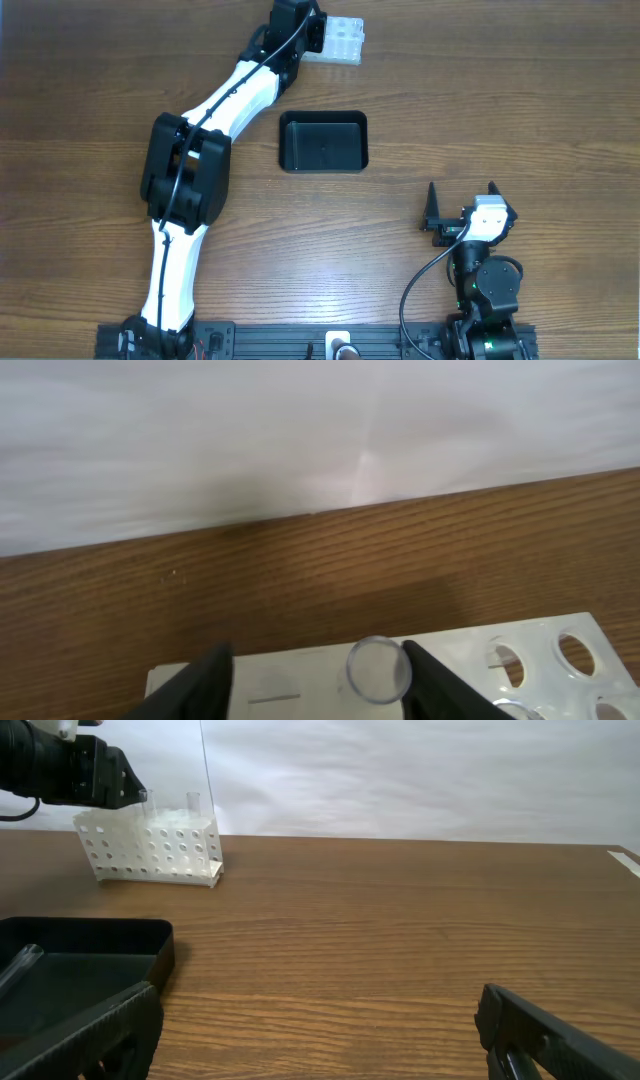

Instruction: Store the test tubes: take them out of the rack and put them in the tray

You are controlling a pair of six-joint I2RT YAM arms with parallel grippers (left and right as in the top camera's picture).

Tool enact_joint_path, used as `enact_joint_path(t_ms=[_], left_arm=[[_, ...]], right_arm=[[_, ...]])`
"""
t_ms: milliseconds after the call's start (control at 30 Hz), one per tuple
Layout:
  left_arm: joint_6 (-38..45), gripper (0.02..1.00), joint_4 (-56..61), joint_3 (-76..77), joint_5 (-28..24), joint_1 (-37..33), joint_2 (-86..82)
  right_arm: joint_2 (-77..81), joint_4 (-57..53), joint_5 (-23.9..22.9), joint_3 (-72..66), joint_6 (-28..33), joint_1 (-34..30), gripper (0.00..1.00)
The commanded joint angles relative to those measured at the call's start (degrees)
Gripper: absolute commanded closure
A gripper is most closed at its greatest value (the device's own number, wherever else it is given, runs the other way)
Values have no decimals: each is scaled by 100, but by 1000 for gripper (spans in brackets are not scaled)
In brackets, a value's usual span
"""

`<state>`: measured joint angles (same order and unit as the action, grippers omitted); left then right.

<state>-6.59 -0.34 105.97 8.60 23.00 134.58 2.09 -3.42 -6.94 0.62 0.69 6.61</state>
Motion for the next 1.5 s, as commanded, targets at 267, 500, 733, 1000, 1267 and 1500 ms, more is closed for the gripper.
enact_joint_path(t_ms=[267,500,733,1000,1267,1500], left_arm=[[37,597,92,72,-264,2,144],[35,680,76,72,-282,4,173],[17,761,90,72,-284,4,227],[17,838,127,72,-308,2,227],[17,875,151,72,-372,4,227],[17,901,149,72,-455,4,227]], right_arm=[[-15,-24,24,-33,22,-35,9],[-15,-22,22,-33,22,-35,9],[-15,-22,22,-33,22,-35,9],[-15,-22,24,-33,22,-35,9],[-15,-22,24,-33,22,-35,7],[-15,-22,22,-33,22,-35,7]])
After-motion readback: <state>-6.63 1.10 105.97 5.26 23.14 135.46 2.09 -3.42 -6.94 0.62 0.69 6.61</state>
